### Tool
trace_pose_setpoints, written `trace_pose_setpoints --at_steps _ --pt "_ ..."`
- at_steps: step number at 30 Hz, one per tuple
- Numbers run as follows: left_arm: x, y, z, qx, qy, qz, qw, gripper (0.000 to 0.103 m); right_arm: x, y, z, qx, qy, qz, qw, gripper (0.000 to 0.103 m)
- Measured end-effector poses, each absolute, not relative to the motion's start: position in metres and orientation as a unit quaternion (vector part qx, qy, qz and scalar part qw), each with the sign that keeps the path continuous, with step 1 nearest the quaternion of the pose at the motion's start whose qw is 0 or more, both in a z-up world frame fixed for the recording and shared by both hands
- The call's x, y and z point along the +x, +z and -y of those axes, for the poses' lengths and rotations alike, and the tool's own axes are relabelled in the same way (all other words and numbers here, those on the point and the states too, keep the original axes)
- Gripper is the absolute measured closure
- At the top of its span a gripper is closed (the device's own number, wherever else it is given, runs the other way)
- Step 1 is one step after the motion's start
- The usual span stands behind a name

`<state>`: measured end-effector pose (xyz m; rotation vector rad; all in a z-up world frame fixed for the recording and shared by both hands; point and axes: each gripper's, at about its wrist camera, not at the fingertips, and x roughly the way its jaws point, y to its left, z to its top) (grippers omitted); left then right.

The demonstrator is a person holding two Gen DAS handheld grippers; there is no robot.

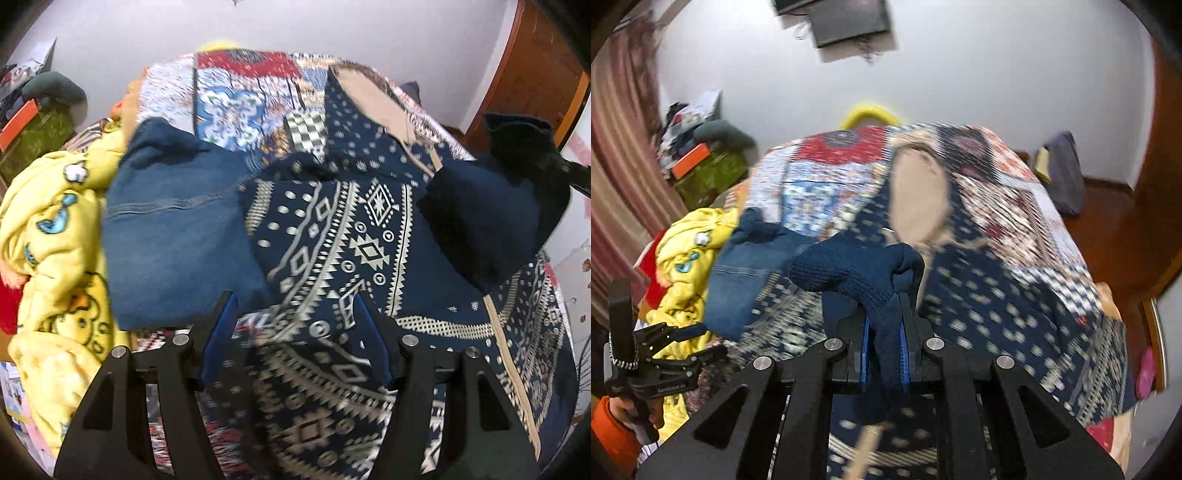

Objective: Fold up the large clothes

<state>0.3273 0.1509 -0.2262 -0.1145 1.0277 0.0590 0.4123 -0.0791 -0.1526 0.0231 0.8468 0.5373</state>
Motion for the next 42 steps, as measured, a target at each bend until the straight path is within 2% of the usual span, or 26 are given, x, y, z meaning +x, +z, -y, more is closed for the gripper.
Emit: trace_pose_setpoints --at_steps 8,13,18,26,33,34,36,38,40,42 --pt "0.350 -0.269 -0.140 -0.027 0.077 -0.535 0.841 0.039 0.424 -0.199 0.155 0.056 0.211 -0.449 0.867 0.092" --pt "0.348 -0.280 -0.148 -0.055 0.085 -0.536 0.838 0.027 0.425 -0.231 0.187 0.075 0.190 -0.485 0.850 0.092" --pt "0.346 -0.286 -0.146 -0.050 0.089 -0.534 0.839 0.025 0.421 -0.251 0.209 0.092 0.184 -0.508 0.836 0.091" --pt "0.347 -0.287 -0.145 -0.041 0.099 -0.533 0.839 0.022 0.411 -0.245 0.254 0.127 0.138 -0.507 0.841 0.091" --pt "0.344 -0.266 -0.139 -0.046 0.081 -0.530 0.843 0.023 0.395 -0.201 0.283 0.106 0.125 -0.485 0.859 0.090" --pt "0.344 -0.258 -0.135 -0.043 0.076 -0.524 0.848 0.023 0.392 -0.191 0.286 0.089 0.119 -0.478 0.866 0.087" --pt "0.342 -0.235 -0.124 -0.031 0.061 -0.501 0.863 0.023 0.390 -0.179 0.290 0.080 0.111 -0.464 0.875 0.073" --pt "0.342 -0.215 -0.113 -0.019 0.050 -0.480 0.876 0.023 0.388 -0.169 0.298 0.089 0.094 -0.444 0.886 0.041" --pt "0.342 -0.193 -0.098 -0.008 0.035 -0.455 0.890 0.023 0.388 -0.163 0.307 0.103 0.079 -0.430 0.894 0.028" --pt "0.344 -0.177 -0.086 -0.001 0.023 -0.437 0.899 0.023 0.391 -0.164 0.319 0.123 0.071 -0.429 0.892 0.025"
